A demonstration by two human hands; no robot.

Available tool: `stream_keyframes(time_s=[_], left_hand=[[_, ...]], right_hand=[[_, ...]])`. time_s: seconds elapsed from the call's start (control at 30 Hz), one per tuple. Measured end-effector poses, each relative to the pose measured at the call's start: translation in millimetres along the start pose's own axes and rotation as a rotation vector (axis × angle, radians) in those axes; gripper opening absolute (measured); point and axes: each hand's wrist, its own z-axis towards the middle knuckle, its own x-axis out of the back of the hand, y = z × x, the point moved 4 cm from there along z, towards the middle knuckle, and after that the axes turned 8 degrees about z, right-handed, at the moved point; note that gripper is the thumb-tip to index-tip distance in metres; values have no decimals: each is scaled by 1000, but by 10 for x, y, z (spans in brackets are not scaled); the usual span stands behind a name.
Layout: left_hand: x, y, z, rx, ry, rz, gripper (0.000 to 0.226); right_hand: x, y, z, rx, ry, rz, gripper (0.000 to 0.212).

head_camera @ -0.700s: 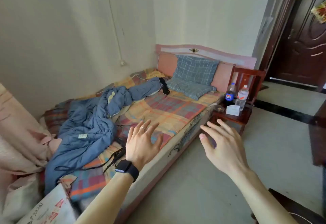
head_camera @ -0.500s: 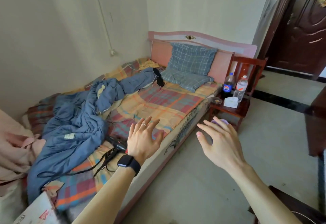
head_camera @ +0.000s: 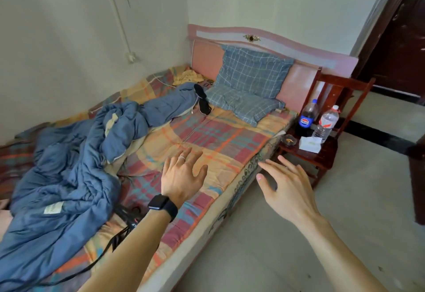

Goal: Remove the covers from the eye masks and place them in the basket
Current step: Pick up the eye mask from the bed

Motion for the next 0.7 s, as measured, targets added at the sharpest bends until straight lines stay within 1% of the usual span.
stream_keyframes(time_s=[0.17,0.33,0.57,0.7], left_hand=[[-351,36,708,34,-8,-16,50],[-700,128,1504,68,-18,51,53],[-1101,259,2467,222,-55,57,51],[-1366,297,2984,281,-112,54,51]], right_hand=[[-364,346,783,25,-67,19,46],[-661,773,1690,91,-107,31,44],[-919,1394,2938,166,-191,84,44],[-1178,1751,3510,154,-267,73,43]])
